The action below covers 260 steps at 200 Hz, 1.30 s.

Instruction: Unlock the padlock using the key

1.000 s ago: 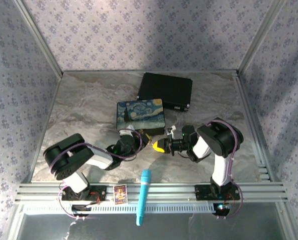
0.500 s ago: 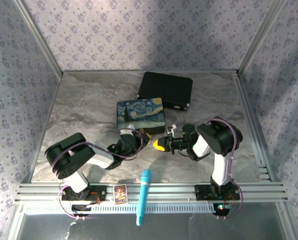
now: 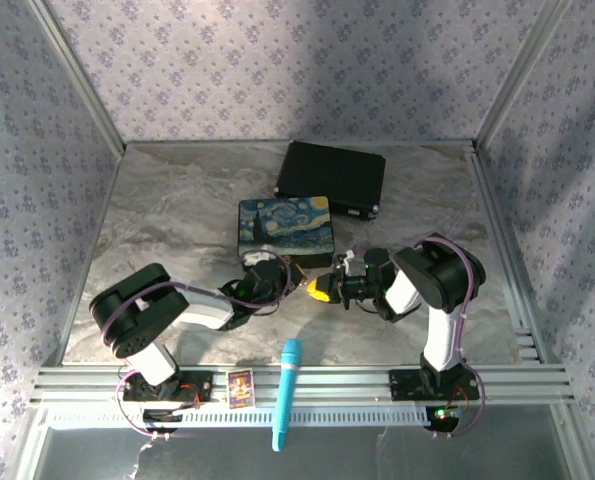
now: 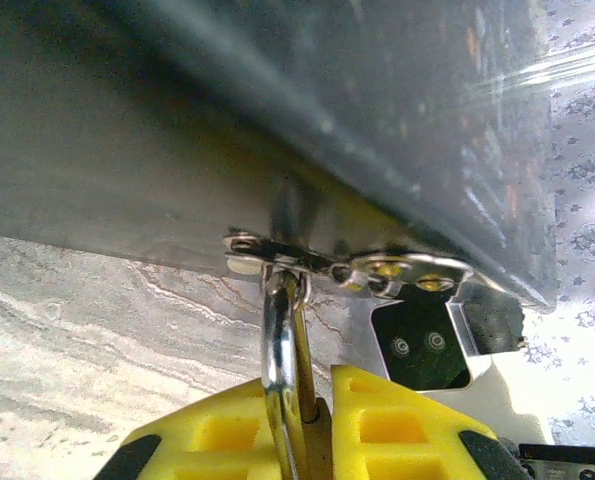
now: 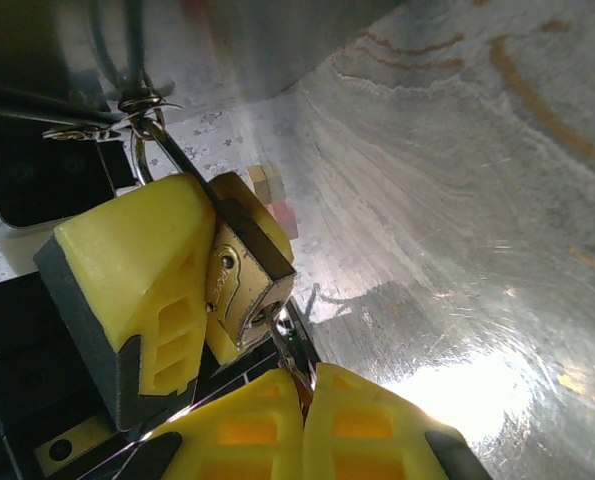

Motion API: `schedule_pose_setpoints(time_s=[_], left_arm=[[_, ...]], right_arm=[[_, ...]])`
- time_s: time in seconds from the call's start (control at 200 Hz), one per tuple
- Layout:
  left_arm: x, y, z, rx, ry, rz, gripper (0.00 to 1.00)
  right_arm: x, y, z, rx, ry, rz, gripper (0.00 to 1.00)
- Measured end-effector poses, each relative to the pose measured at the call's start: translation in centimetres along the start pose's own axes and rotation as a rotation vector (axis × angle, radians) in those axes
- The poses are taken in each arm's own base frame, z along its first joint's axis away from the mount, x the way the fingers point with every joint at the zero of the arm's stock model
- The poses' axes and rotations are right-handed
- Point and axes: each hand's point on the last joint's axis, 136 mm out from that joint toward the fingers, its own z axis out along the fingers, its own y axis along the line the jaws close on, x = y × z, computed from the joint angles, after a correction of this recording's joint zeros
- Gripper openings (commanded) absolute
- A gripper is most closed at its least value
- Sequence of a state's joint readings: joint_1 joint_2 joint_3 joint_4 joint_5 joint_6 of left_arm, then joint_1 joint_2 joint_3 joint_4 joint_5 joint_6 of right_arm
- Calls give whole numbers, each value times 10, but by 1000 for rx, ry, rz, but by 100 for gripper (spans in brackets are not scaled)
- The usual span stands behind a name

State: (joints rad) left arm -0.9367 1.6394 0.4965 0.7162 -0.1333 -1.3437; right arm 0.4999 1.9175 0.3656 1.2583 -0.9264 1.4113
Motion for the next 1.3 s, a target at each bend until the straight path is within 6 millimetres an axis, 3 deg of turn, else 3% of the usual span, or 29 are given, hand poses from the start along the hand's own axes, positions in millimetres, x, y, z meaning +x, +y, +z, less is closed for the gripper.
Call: schedule_pose_setpoints(time_s=[0.46, 0.5, 0.52, 0.54, 1.299], left_arm=[[0, 3, 1, -21, 0, 21, 18], [0, 3, 1, -21, 0, 22, 14], [0, 3, 1, -22, -1, 23, 3], [0, 3, 1, -21, -1, 23, 0], [2, -3, 0, 38, 8, -5, 0]], right_arm=[[1, -2, 3, 10, -12, -1, 0], [1, -2, 3, 10, -12, -1, 0], [1, -2, 3, 10, -12, -1, 0], [1, -2, 3, 10, -12, -1, 0], [-1, -1, -6, -2, 13, -26, 0]])
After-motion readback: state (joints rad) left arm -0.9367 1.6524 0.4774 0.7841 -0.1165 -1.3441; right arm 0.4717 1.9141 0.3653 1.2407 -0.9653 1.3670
